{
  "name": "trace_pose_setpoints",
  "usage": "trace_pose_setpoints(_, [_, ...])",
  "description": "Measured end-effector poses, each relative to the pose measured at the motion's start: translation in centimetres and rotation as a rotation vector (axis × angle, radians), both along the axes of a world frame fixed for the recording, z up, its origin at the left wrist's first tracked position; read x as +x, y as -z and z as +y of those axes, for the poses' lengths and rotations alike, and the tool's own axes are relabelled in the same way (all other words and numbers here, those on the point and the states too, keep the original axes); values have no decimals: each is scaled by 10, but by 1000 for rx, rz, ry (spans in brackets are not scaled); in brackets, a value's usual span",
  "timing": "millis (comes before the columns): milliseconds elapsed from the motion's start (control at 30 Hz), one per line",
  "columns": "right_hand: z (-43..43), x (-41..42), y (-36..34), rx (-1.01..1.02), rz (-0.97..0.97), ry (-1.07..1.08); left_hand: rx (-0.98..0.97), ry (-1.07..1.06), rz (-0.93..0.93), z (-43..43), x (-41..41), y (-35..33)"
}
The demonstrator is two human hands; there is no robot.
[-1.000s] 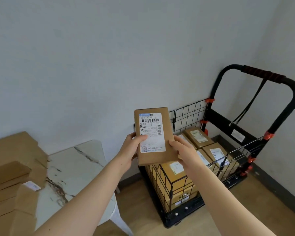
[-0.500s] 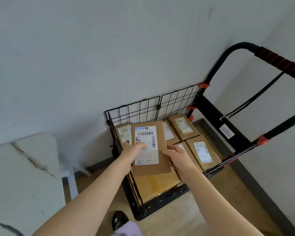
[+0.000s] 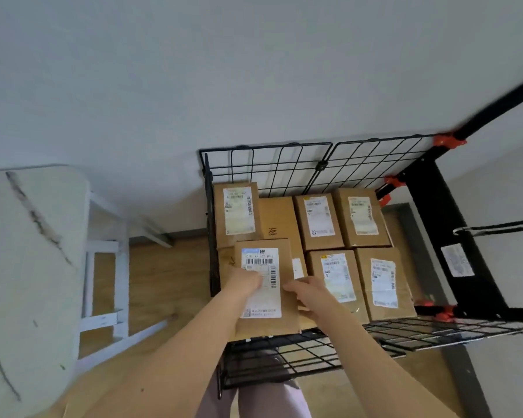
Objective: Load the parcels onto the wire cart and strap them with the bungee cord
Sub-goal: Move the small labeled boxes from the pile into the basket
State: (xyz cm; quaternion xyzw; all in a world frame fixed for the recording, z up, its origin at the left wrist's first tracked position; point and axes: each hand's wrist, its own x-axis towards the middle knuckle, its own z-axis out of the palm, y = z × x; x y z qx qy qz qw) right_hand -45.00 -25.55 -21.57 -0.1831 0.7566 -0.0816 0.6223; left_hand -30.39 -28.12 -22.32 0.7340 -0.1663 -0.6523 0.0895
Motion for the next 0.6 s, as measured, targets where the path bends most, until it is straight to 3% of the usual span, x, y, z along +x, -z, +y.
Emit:
trace_pose_setpoints(200, [-16,2,25,86,-75,-215,88,10,-202,-5,1,15])
trace_pose_setpoints(333, [-21,6,37,137,-114,-341,150,51,-165,-2,3,26])
trace_pose_setpoints(600, [-31,6,41,117,-151,-446,123,-67,-130,1,2,30])
